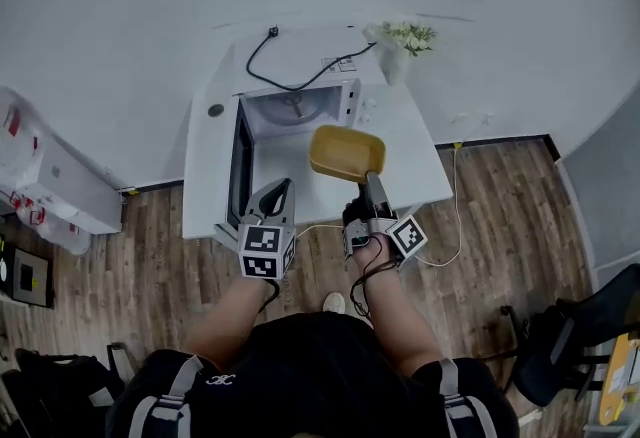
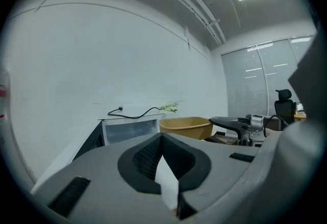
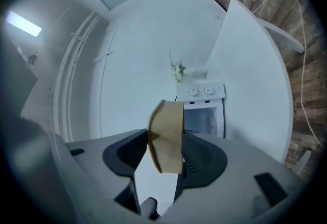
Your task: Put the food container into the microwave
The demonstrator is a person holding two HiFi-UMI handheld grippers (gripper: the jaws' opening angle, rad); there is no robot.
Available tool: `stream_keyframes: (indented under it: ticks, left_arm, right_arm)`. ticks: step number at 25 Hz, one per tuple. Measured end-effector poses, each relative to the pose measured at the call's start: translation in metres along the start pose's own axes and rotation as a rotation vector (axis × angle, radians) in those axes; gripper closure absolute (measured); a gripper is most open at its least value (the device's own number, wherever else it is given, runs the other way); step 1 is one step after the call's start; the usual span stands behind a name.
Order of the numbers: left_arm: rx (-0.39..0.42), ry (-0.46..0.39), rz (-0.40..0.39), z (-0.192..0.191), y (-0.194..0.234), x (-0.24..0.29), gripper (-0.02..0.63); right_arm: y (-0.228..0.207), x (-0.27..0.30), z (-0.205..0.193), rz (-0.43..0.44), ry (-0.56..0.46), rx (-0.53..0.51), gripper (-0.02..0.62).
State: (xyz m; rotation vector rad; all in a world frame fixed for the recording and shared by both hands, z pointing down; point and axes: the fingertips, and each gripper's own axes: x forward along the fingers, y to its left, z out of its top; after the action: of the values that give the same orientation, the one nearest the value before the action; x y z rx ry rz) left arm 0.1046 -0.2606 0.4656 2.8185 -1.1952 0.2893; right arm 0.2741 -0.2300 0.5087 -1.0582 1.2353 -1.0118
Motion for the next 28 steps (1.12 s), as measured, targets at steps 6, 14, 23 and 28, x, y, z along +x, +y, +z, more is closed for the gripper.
stream_keyframes:
  ticks: [6,14,23,28]
  left_arm:
    - [-0.012,0.003,0.097,0.003,0.006,0.037,0.604]
    - [-0.031,0.017,0.153,0.000,0.030,0.068,0.604]
    - [-0.035,0.014,0.141,-0.006,0.057,0.100,0.604]
    - [-0.057,0.027,0.157,-0.011,0.083,0.111,0.604]
  right_arm:
    - [-0.019,0.051,0.017,-0.012,0.097,0.025,0.376]
    - [-0.047,0.104,0.012,-0.031,0.160,0.047,0.376]
    - [-0.086,0.160,-0.008,-0.071,0.205,0.033,0.376]
    - [-0.104,0.192,-0.025,-0.089,0.234,0.015,0.376]
